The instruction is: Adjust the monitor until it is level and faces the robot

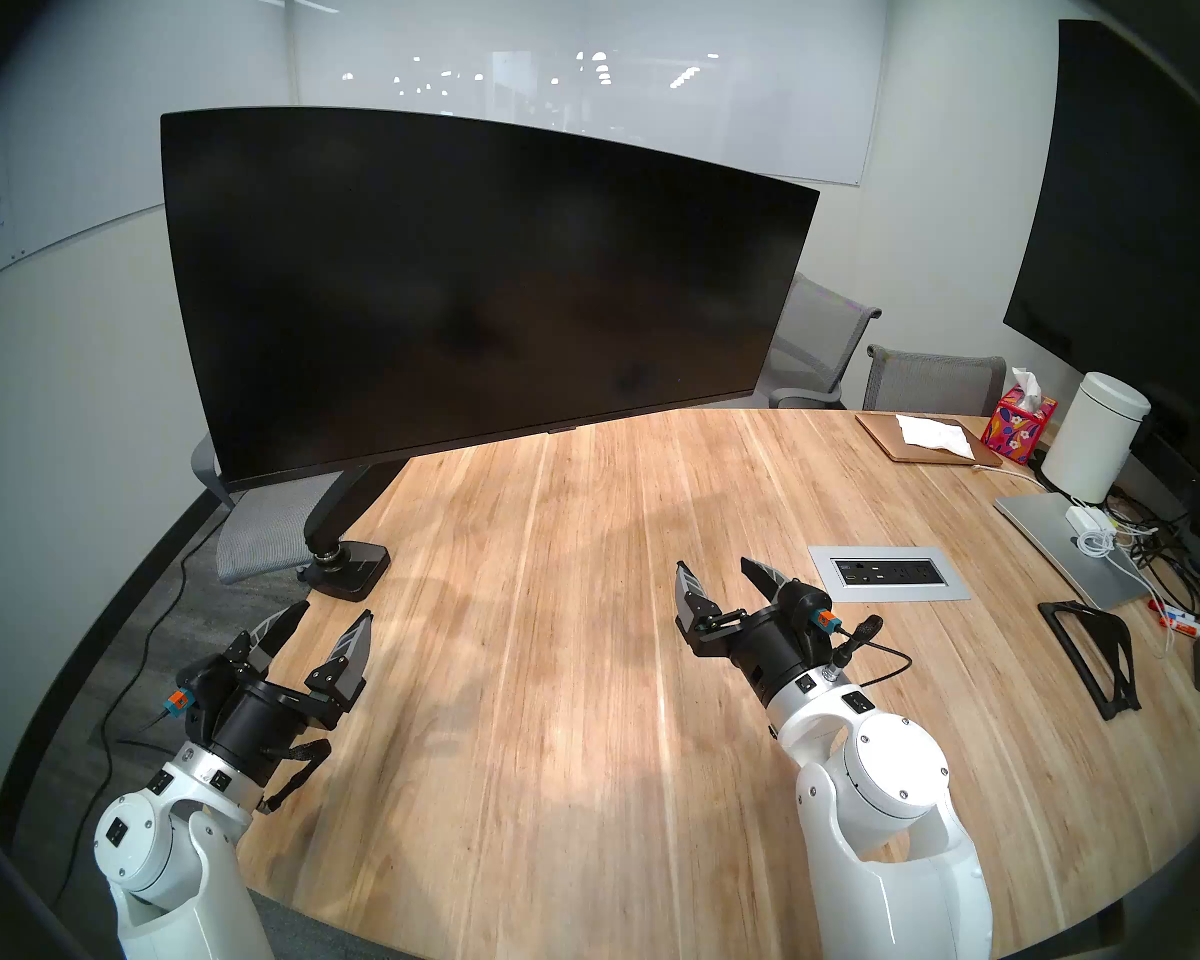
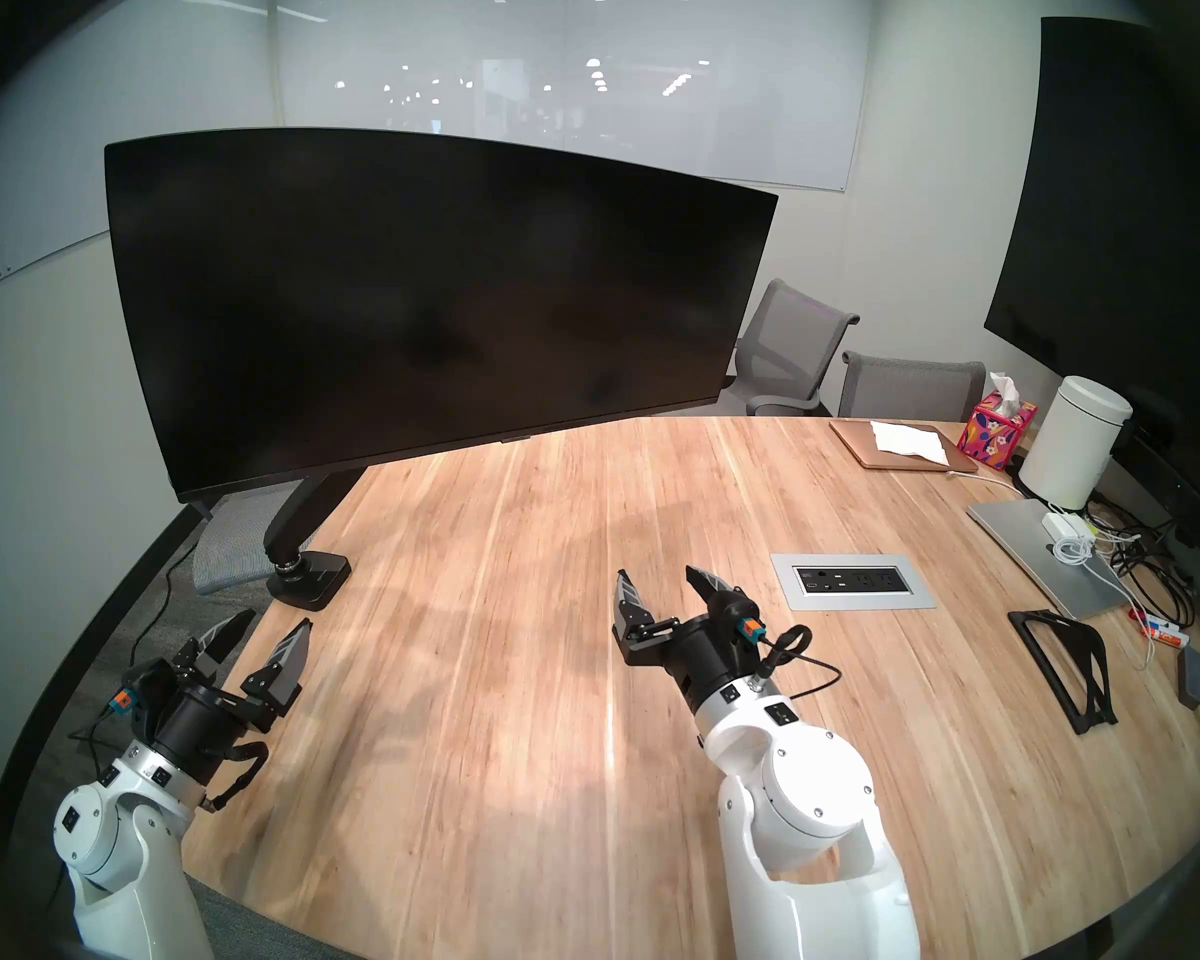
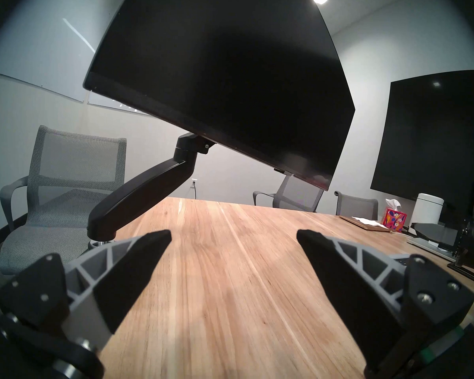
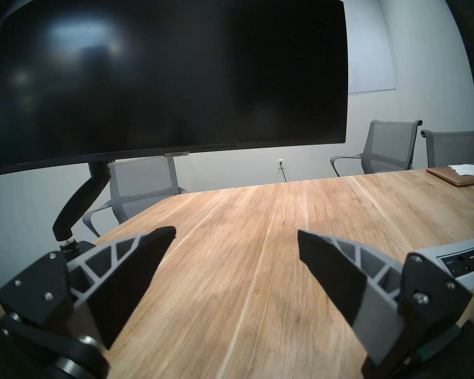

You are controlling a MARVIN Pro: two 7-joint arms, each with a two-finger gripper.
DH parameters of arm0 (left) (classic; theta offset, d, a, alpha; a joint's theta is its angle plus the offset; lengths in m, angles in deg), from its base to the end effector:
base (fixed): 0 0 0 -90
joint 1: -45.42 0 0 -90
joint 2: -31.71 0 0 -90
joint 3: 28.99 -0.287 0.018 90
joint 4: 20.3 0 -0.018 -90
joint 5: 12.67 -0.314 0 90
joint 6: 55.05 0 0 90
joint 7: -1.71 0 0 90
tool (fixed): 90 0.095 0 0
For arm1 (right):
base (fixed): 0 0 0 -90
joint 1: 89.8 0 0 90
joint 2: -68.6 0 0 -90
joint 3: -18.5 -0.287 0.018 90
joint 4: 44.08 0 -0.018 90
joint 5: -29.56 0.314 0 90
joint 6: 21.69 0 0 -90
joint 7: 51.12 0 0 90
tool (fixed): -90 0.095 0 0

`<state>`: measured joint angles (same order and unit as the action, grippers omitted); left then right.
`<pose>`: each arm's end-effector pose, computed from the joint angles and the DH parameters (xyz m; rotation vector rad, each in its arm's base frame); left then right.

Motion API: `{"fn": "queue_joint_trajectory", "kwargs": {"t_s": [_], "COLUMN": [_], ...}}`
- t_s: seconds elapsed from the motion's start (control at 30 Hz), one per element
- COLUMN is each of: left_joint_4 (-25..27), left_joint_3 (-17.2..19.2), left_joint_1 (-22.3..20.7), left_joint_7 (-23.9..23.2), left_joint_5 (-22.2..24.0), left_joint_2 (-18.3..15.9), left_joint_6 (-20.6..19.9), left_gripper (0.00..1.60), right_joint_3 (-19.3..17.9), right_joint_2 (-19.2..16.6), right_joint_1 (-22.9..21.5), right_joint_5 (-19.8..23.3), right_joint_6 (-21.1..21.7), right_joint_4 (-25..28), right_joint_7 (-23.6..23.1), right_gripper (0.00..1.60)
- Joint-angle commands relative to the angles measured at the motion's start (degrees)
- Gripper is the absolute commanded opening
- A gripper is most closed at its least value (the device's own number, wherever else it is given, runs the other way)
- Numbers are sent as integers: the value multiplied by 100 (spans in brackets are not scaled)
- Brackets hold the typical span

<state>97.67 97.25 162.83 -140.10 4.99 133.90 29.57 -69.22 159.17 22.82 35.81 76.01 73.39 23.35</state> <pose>0.2218 0.1194 -0.2741 1.9351 -0.0425 2.0387 0.3107 0.0433 -0.2640 -2.0233 -0.1786 -1.9570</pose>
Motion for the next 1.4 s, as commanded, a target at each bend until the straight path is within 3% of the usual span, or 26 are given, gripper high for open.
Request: {"fn": "queue_joint_trajectory", "kwargs": {"t_s": [0.0, 0.43, 0.5, 0.53, 0.6, 0.67, 0.97, 1.37], "left_joint_4": [79, 40, 42, 42, 69, 146, 326, 494], "left_joint_3": [1, -22, -57, -118, -184, -316, -738, -1206], "left_joint_1": [-5, -2, 32, 90, 176, 304, 497, 606], "left_joint_7": [-1, -15, 57, 171, 200, 382, 1123, 2349], "left_joint_5": [6, 3, 27, -6, 2, 53, 146, 108], "left_joint_2": [0, -2, 27, 61, 113, 182, 223, 159], "left_joint_6": [3, -32, 103, 444, 619, 900, 1417, 1880], "left_gripper": [160, 160, 160, 160, 160, 160, 160, 160], "right_joint_3": [0, 0, 0, 0, 0, 0, 0, 0], "right_joint_2": [2, 2, 2, 2, 2, 2, 2, 2], "right_joint_1": [-12, -12, -12, -13, -13, -13, -14, -14], "right_joint_5": [3, 3, 3, 3, 4, 4, 4, 4], "right_joint_6": [-14, -14, -14, -15, -15, -16, -16, -16], "right_joint_4": [105, 105, 105, 105, 104, 103, 103, 102], "right_joint_7": [-3, -3, -3, -3, -3, -3, -3, -3], "right_gripper": [160, 160, 160, 160, 160, 160, 160, 160]}}
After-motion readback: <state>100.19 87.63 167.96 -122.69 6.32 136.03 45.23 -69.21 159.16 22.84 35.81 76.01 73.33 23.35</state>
